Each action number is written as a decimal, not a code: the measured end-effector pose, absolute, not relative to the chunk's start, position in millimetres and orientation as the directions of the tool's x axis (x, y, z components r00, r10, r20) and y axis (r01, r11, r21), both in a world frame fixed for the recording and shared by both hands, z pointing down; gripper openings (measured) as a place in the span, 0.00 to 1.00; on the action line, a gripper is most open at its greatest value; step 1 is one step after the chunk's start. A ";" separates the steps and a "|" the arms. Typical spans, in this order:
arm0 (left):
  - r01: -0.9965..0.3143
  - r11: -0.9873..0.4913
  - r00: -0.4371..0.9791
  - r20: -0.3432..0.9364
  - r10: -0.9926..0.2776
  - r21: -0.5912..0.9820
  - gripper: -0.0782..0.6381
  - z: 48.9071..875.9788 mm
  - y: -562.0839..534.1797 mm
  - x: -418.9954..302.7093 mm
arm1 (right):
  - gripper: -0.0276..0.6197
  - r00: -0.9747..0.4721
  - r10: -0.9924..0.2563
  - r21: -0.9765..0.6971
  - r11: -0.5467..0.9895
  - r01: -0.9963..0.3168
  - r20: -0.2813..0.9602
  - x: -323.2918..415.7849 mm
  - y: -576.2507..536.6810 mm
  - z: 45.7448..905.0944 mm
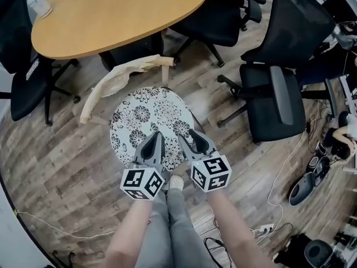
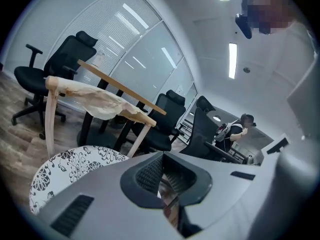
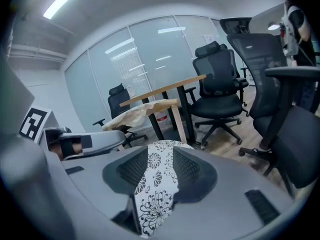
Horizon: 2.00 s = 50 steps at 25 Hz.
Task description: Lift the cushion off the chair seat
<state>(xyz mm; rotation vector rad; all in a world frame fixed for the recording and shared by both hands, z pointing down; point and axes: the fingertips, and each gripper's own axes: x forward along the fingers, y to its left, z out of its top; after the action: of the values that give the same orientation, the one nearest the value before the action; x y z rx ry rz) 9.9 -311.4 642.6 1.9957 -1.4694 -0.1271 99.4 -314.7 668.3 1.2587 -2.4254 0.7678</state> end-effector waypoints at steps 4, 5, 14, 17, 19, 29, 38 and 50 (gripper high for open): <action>-0.817 -0.169 0.387 0.307 -0.869 0.552 0.11 668.0 -318.1 16.8 | 0.31 -0.543 -0.635 -0.315 0.444 -0.838 0.550 111.6 -327.4 714.9; -0.814 -0.175 0.395 0.308 -0.866 0.554 0.11 673.0 -319.6 19.3 | 0.32 -0.533 -0.629 -0.310 0.437 -0.845 0.566 115.4 -330.6 726.2; -0.807 -0.187 0.436 0.352 -0.828 0.560 0.11 719.4 -332.4 35.3 | 0.36 -0.466 -0.527 -0.281 0.394 -0.875 0.711 143.6 -356.6 822.1; -0.803 -0.190 0.446 0.358 -0.820 0.565 0.11 731.3 -336.1 38.3 | 0.36 -0.458 -0.487 -0.291 0.381 -0.878 0.743 147.0 -362.7 849.3; -0.800 -0.192 0.451 0.360 -0.817 0.568 0.11 738.2 -338.9 40.2 | 0.36 -0.458 -0.457 -0.295 0.384 -0.875 0.763 147.7 -365.0 864.6; -0.801 -0.210 0.471 0.373 -0.799 0.561 0.11 754.0 -345.9 37.4 | 0.27 -0.478 -0.373 -0.320 0.410 -0.854 0.796 143.7 -370.9 900.1; -0.797 -0.199 0.465 0.368 -0.805 0.570 0.11 750.9 -341.9 28.7 | 0.10 -0.511 -0.399 -0.361 0.393 -0.846 0.761 142.2 -372.0 883.5; -0.783 -0.191 0.451 0.328 -0.830 0.592 0.11 719.6 -328.4 19.2 | 0.10 -0.504 -0.501 -0.291 0.445 -0.847 0.704 131.5 -352.7 812.6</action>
<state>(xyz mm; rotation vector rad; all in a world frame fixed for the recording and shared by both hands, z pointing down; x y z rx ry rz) 19.2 -328.4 719.6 1.9858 -1.3472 -0.0841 131.5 -352.7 812.6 1.1268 -2.1714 0.8644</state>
